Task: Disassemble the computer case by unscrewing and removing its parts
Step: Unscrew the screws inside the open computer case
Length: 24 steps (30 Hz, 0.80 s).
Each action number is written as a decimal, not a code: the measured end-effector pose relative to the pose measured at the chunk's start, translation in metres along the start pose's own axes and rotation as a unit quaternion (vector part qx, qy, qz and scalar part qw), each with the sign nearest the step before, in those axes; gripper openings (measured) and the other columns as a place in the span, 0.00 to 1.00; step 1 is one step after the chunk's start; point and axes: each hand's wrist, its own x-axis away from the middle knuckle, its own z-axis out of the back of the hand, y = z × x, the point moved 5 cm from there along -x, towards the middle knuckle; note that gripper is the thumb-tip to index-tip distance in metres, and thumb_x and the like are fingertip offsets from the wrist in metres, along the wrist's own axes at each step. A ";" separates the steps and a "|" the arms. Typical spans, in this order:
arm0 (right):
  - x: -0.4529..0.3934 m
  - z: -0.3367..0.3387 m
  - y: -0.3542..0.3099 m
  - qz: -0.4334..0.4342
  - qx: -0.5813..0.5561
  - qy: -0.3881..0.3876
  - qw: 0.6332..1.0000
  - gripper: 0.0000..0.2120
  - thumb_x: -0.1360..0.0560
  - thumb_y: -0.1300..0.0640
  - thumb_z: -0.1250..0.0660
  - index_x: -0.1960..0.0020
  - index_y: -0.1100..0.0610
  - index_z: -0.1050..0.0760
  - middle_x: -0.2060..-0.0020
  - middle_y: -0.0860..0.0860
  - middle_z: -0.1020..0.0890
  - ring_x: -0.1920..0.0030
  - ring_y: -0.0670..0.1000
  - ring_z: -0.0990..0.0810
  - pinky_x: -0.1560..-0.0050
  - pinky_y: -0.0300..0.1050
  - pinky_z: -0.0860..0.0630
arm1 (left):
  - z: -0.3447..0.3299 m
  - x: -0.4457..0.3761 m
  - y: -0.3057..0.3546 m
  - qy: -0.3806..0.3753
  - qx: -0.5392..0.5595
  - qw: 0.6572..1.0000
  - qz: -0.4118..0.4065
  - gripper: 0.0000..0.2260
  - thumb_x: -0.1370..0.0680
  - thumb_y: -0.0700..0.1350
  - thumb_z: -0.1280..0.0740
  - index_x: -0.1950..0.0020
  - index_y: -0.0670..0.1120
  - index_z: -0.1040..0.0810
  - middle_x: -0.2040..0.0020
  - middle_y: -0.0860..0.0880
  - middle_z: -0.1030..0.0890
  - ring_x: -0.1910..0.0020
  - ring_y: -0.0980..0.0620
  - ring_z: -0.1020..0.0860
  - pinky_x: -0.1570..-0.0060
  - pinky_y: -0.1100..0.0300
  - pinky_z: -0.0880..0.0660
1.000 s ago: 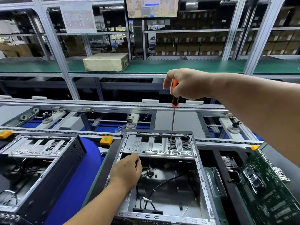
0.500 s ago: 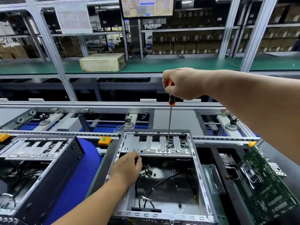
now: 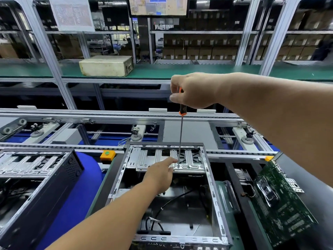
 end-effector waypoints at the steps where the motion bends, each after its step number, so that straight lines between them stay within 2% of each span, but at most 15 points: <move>1: -0.001 -0.001 0.000 -0.002 0.046 0.024 0.999 0.14 0.18 0.37 0.42 0.44 0.46 0.30 0.56 0.46 0.23 0.56 0.50 0.24 0.59 0.50 0.31 | 0.000 -0.001 0.000 0.005 -0.014 1.000 -0.004 0.18 0.14 0.45 0.42 0.24 0.59 0.30 0.63 0.56 0.23 0.56 0.48 0.23 0.50 0.52 0.28; 4: -0.002 -0.002 -0.001 0.010 0.091 0.071 0.993 0.14 0.17 0.38 0.43 0.46 0.49 0.31 0.59 0.47 0.24 0.59 0.51 0.26 0.61 0.50 0.33 | 0.004 -0.007 0.003 0.011 -0.043 0.999 -0.014 0.19 0.14 0.45 0.43 0.24 0.57 0.29 0.61 0.54 0.22 0.54 0.46 0.21 0.42 0.51 0.28; 7: -0.004 -0.003 0.000 0.011 0.035 0.048 0.998 0.08 0.17 0.44 0.40 0.44 0.48 0.29 0.56 0.47 0.23 0.58 0.49 0.26 0.61 0.49 0.31 | 0.008 -0.017 0.002 0.000 -0.027 1.000 0.007 0.15 0.14 0.46 0.41 0.29 0.57 0.24 0.60 0.55 0.21 0.59 0.51 0.21 0.50 0.54 0.28; 9: -0.004 -0.002 0.001 0.008 -0.015 0.025 1.000 0.05 0.18 0.48 0.38 0.43 0.47 0.29 0.54 0.47 0.22 0.56 0.48 0.25 0.62 0.47 0.31 | 0.009 -0.024 0.000 -0.011 -0.028 0.999 0.020 0.13 0.14 0.47 0.41 0.32 0.55 0.22 0.51 0.52 0.18 0.56 0.51 0.21 0.52 0.57 0.28; 11: -0.005 -0.002 0.002 0.006 -0.043 0.006 0.999 0.03 0.18 0.50 0.37 0.44 0.45 0.27 0.53 0.46 0.23 0.56 0.47 0.24 0.62 0.44 0.31 | 0.009 -0.030 0.000 -0.025 -0.040 0.998 0.030 0.11 0.14 0.47 0.40 0.35 0.53 0.22 0.40 0.49 0.19 0.46 0.47 0.21 0.45 0.55 0.26; 12: -0.005 -0.001 0.003 0.004 -0.049 -0.003 0.999 0.03 0.18 0.51 0.36 0.46 0.44 0.27 0.53 0.45 0.22 0.55 0.47 0.24 0.62 0.44 0.31 | 0.008 -0.033 0.000 -0.032 -0.049 0.998 0.035 0.10 0.15 0.46 0.40 0.37 0.51 0.22 0.39 0.48 0.20 0.45 0.45 0.21 0.43 0.52 0.24; 16: -0.004 0.005 0.006 0.002 -0.079 -0.036 0.996 0.07 0.20 0.56 0.34 0.50 0.42 0.23 0.53 0.43 0.20 0.56 0.46 0.22 0.61 0.44 0.30 | 0.002 -0.041 0.001 -0.058 -0.074 0.995 0.036 0.07 0.15 0.43 0.42 0.42 0.48 0.26 0.42 0.46 0.21 0.47 0.43 0.22 0.42 0.45 0.23; 18: -0.003 0.005 0.007 -0.001 -0.111 -0.058 0.992 0.10 0.21 0.59 0.33 0.50 0.43 0.21 0.54 0.45 0.18 0.56 0.47 0.21 0.60 0.43 0.28 | -0.001 -0.043 0.001 -0.061 -0.063 0.996 0.028 0.05 0.15 0.45 0.40 0.42 0.50 0.26 0.41 0.47 0.21 0.46 0.44 0.22 0.41 0.46 0.25; 21: -0.004 0.005 0.008 -0.009 -0.156 -0.077 0.985 0.11 0.22 0.61 0.32 0.49 0.45 0.19 0.52 0.48 0.16 0.55 0.49 0.19 0.58 0.44 0.22 | -0.006 -0.045 0.003 -0.070 -0.026 0.997 0.003 0.06 0.16 0.49 0.36 0.39 0.52 0.25 0.36 0.49 0.20 0.40 0.43 0.23 0.36 0.47 0.26; 24: -0.007 0.005 0.011 -0.023 -0.132 -0.060 0.989 0.09 0.23 0.59 0.31 0.49 0.45 0.20 0.52 0.47 0.17 0.53 0.48 0.19 0.57 0.44 0.24 | -0.008 -0.048 0.005 -0.060 0.023 0.998 -0.020 0.04 0.16 0.48 0.35 0.42 0.52 0.22 0.38 0.51 0.19 0.40 0.47 0.22 0.36 0.49 0.25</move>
